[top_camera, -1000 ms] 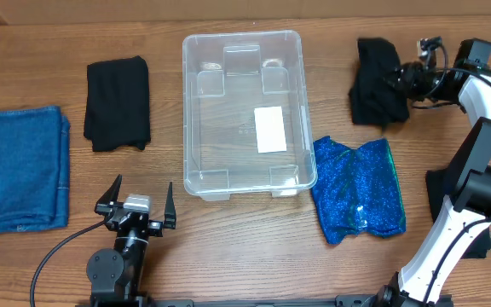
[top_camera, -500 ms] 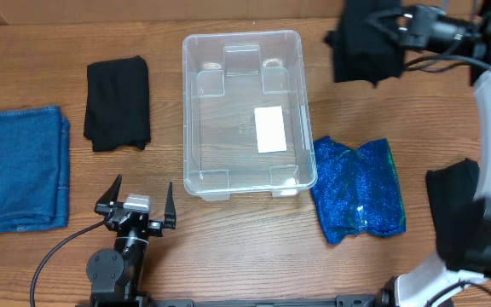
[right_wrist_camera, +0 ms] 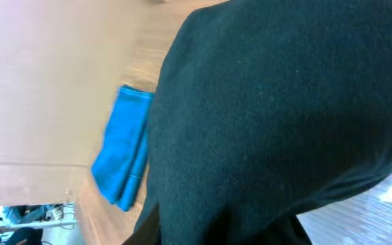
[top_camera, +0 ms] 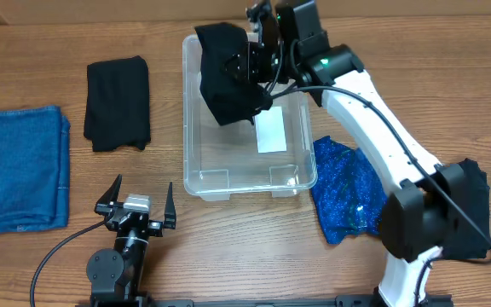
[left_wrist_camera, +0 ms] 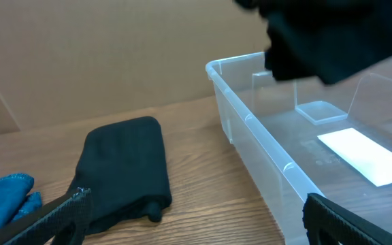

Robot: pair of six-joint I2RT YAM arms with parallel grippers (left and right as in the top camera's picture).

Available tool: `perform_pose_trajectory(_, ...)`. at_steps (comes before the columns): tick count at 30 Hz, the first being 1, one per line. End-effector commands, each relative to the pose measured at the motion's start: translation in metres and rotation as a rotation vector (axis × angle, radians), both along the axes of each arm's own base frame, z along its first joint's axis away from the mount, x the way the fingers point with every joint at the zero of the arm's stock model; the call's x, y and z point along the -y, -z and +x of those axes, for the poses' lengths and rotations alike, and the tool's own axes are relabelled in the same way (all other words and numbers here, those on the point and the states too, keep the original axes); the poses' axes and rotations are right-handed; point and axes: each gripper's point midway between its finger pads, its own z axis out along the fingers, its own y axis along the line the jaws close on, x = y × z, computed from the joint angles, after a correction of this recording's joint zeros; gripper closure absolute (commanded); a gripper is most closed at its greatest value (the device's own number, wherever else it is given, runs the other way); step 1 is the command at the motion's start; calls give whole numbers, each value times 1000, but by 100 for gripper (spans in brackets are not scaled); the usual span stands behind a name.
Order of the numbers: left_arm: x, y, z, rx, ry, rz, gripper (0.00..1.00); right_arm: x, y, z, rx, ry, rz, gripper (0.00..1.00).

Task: Pack container
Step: 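Lift the black cloth and carry it into the clear bin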

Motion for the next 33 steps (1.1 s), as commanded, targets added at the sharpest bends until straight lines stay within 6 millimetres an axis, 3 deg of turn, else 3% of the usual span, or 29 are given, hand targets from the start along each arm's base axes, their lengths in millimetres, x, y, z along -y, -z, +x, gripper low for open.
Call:
perform_pose_trajectory(1,-1,1,0,2,-4,7,0,-8,34,12,-15,-28,-9,96)
perform_pose_trajectory(8,-1,1,0,2,-4,7,0,-16,83,22,-65,-51,-18,95)
perform_pose_trajectory(13,-1,1,0,2,-4,7,0,-25,117,19,-152,-89,13,95)
perform_pose_trajectory(17,-1,1,0,2,-4,7,0,-29,125,21,-189,-76,40,91)
perform_pose_trajectory(24,-1,1,0,2,-4,7,0,-33,118,23,-204,-67,81,87)
perform_pose_trajectory(25,-1,1,0,2,-4,7,0,-34,118,23,-202,-67,82,81)
perform_pose_trajectory(26,-1,1,0,2,-4,7,0,-34,118,23,-202,-67,82,65)
perform_pose_trajectory(29,-1,1,0,2,-4,7,0,-33,120,21,-216,-66,76,32)
perform_pose_trajectory(31,-1,1,0,2,-5,7,0,-32,121,22,-213,-61,68,22)
perform_pose_trajectory(33,-1,1,0,2,-4,7,0,-30,122,25,-206,-48,60,20)
